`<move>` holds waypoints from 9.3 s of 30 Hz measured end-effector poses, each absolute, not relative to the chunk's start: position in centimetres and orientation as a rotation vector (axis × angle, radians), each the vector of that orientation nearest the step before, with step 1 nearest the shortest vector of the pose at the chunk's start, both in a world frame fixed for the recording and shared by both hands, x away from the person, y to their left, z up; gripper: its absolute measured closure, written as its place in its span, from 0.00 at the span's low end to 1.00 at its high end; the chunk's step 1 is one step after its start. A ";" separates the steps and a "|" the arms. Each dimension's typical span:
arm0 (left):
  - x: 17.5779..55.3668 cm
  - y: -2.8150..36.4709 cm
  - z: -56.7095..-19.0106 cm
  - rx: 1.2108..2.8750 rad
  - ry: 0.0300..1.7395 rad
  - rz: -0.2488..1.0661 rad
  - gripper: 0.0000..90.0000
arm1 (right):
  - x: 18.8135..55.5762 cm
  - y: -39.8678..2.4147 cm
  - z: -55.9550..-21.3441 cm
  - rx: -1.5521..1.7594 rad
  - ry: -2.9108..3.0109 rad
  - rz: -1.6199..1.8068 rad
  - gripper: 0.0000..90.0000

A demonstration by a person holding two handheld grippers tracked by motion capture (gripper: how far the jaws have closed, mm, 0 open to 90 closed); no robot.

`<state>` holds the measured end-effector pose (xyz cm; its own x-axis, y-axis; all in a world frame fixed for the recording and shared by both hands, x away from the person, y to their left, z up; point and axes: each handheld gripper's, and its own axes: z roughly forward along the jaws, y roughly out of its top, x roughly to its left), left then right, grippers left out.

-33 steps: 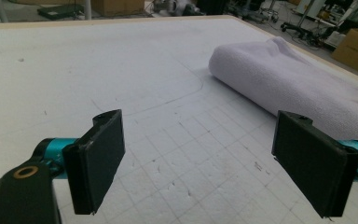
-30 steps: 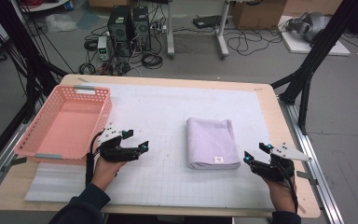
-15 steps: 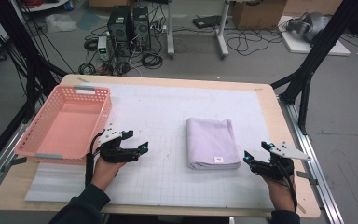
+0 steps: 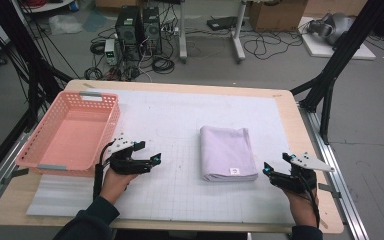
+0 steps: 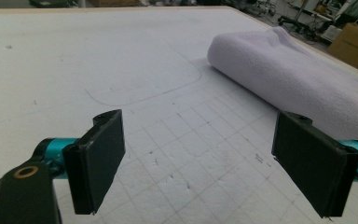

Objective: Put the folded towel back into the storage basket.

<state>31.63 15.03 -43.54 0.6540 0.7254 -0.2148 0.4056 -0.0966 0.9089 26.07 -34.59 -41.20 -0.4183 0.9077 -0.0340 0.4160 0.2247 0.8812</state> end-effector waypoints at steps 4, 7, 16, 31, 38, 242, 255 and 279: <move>31.8 14.2 -43.6 1.723 0.924 0.304 0.19 | 26.1 -34.6 -41.2 1.226 1.942 1.126 0.25; 31.9 13.4 -43.5 1.740 0.919 0.290 0.19 | 26.2 -34.5 -41.3 1.222 1.953 1.117 0.25; 33.0 10.3 -42.9 1.757 0.887 0.253 0.22 | 26.1 -34.4 -41.3 1.211 1.962 1.103 0.25; 35.9 3.4 -43.1 1.818 0.948 0.062 0.31 | 26.3 -34.0 -41.4 1.211 1.982 1.124 0.25; 36.9 0.5 -43.4 1.838 0.975 -0.003 0.31 | 26.4 -34.0 -41.6 1.216 1.990 1.125 0.25; 38.5 39.1 -37.3 1.978 0.971 0.351 0.74 | 26.7 -31.6 -41.7 1.156 2.050 1.080 0.25; 37.5 39.2 -35.4 1.893 1.309 0.826 0.49 | 26.8 -31.5 -41.7 1.155 2.052 1.081 0.25; 39.0 35.5 -39.1 1.959 1.328 0.678 0.46 | 26.6 -31.8 -41.6 1.159 2.047 1.086 0.25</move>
<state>38.95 35.45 -39.11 0.3478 0.9362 0.0502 0.5901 -0.2602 0.7643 26.64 -31.80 -41.57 -0.4818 0.8738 -0.0664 0.4353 0.3044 0.8472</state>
